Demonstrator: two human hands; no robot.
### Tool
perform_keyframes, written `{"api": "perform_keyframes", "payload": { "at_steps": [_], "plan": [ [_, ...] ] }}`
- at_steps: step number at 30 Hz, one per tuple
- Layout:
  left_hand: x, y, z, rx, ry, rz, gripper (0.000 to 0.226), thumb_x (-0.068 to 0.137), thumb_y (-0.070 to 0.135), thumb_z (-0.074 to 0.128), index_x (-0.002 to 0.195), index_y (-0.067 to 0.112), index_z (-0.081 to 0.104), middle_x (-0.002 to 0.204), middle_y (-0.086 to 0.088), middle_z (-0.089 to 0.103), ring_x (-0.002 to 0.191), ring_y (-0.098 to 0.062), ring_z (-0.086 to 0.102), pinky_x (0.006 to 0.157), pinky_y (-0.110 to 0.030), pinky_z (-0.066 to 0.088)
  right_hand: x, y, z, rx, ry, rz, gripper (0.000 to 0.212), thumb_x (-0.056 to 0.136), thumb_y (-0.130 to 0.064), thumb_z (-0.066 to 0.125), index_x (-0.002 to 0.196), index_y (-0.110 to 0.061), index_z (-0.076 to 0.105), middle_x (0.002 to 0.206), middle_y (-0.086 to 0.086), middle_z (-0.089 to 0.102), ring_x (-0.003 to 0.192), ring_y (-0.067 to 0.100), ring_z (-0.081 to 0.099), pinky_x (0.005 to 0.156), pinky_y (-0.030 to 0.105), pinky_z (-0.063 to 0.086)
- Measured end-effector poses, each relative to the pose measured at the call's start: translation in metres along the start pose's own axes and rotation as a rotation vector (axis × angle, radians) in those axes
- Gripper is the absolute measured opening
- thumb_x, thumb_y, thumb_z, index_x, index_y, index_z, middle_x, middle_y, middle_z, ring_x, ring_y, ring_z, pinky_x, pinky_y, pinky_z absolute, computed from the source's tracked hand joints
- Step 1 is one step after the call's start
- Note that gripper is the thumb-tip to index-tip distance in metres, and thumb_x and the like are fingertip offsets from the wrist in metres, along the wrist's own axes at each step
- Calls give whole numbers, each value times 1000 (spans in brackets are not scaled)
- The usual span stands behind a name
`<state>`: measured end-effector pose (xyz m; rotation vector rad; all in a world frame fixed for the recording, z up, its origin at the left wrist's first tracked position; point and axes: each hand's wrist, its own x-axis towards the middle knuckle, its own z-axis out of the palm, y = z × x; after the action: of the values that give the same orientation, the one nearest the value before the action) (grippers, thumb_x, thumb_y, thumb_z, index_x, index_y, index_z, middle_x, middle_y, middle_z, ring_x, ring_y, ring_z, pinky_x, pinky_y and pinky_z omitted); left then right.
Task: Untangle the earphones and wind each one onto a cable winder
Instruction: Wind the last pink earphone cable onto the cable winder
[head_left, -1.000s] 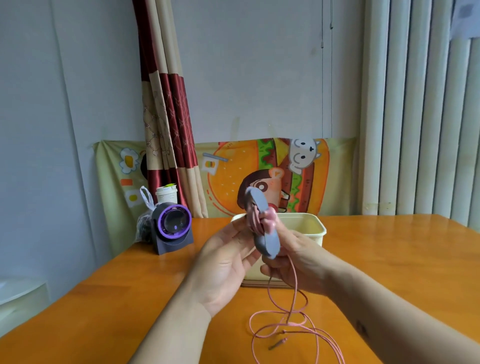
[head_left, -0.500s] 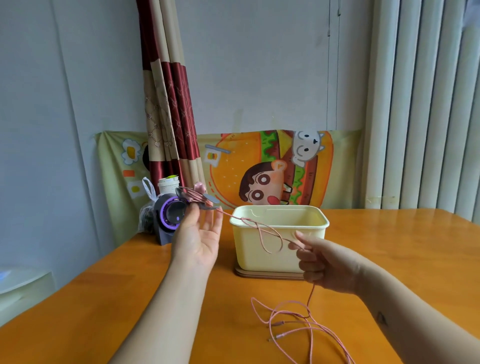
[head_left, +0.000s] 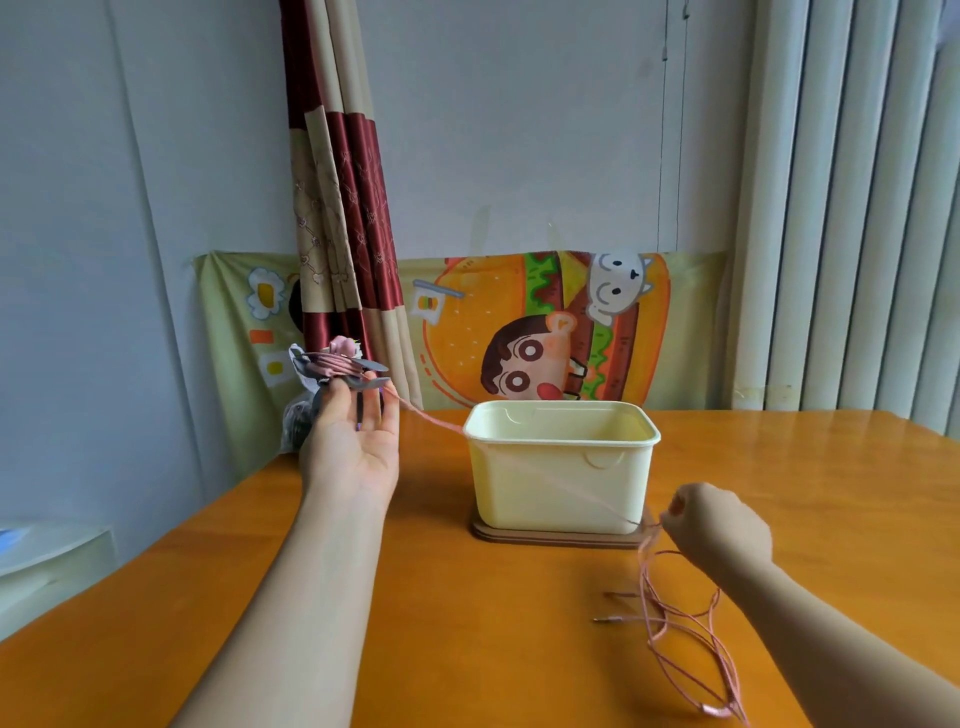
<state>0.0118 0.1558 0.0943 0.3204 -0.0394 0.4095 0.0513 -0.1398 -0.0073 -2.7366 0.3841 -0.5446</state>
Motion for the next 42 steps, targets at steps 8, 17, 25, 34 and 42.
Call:
{"api": "perform_keyframes", "payload": {
  "at_steps": [8,17,25,34,42],
  "plan": [
    [-14,-23,5,140,-100,-56,16,98,8,50,108,10,63,99,-5,70,92,-17,67,67,-31,58,-5,-49,-31,-68,111,-373,28,95,-29,53,122,-30,61,131,-4,54,121,19,43,102,34,35],
    [-36,-40,23,255,-147,-45,14,97,5,51,94,10,63,97,-7,67,94,-18,65,78,-33,55,-69,-130,-90,1049,-851,-513,39,91,-23,59,128,-15,48,104,12,69,96,19,66,83,25,50],
    [-21,-12,26,144,-143,0,11,97,11,54,101,10,63,90,-2,69,80,-12,68,57,-25,57,-28,-89,-59,549,-462,-311,24,98,-16,46,104,-5,67,63,1,55,54,11,56,54,17,47],
    [-23,-16,23,168,-109,10,9,96,10,55,97,11,64,92,-4,68,84,-14,67,57,-25,57,-5,-48,-50,292,-576,3,49,103,-41,27,104,-5,61,71,4,66,49,12,59,46,19,43],
    [-34,-26,23,230,-112,20,14,97,6,52,94,13,64,98,-6,67,96,-19,65,70,-30,56,-2,-73,-79,-36,-402,-338,44,90,-52,53,107,-14,68,94,-1,71,87,17,65,85,33,53]
  ]
}}
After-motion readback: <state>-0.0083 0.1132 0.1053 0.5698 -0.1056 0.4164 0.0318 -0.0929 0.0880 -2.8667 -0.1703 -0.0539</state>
